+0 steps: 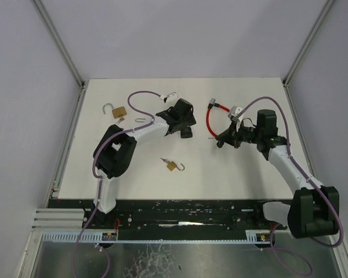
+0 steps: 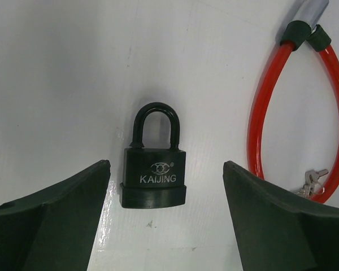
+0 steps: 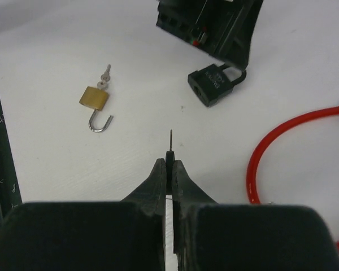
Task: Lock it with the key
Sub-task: Place the key at the center of the board.
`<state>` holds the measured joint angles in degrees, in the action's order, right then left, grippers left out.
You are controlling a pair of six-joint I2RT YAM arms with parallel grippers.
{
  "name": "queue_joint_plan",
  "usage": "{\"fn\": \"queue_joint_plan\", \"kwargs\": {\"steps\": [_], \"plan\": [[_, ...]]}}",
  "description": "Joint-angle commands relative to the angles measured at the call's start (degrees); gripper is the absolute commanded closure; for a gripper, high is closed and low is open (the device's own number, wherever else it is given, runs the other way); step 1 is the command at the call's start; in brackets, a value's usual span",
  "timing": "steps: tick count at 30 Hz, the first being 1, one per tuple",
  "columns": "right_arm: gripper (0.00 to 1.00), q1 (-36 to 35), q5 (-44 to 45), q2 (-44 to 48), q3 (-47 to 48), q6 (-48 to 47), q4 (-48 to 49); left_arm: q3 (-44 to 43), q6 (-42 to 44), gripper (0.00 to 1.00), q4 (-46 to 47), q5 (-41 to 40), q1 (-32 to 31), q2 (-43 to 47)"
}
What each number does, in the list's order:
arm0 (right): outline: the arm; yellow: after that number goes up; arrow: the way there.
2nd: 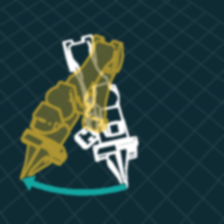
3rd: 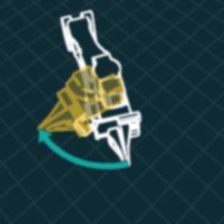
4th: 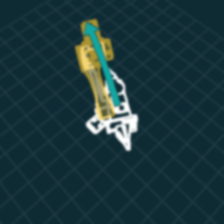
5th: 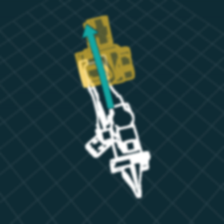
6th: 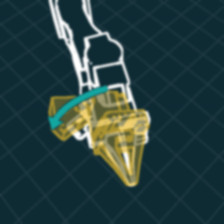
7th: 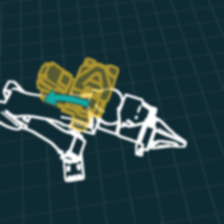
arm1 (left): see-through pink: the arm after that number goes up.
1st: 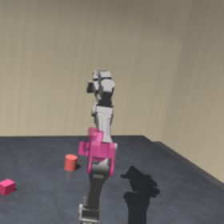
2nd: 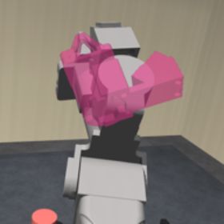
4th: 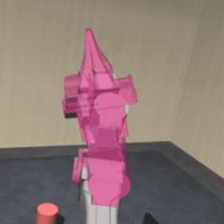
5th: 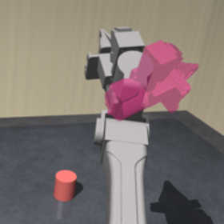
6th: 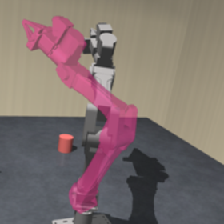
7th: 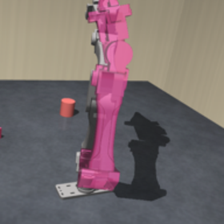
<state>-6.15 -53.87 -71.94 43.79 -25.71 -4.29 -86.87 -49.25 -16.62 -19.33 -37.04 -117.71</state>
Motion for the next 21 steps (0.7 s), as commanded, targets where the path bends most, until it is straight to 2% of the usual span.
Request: {"fn": "queue_joint_plan", "kwargs": {"steps": [1,6,11,16,21], "plan": [[1.0,2.49,-3.2,4.52,0.28,-1.65,1.43,7.29,3.73,0.2,11.01,1.8,0.13,5.93],[1.0,4.11,1.14,3.53,6.06,-16.52,-15.08,17.61,6.59,0.2,25.49,3.68,0.46,12.62],[1.0,6.64,2.59,5.19,10.91,-24.52,-26.79,20.22,7.21,0.2,29.43,4.89,0.9,14.64],[1.0,7.65,10.01,8.6,6.54,-25.69,-25.35,21.07,7.92,0.2,30.99,5.62,1.14,15.34],[1.0,7.41,9.25,3.7,4.63,-28.03,-25.32,23.65,8.1,0.21,35.28,7.64,1.68,16.79]]}}
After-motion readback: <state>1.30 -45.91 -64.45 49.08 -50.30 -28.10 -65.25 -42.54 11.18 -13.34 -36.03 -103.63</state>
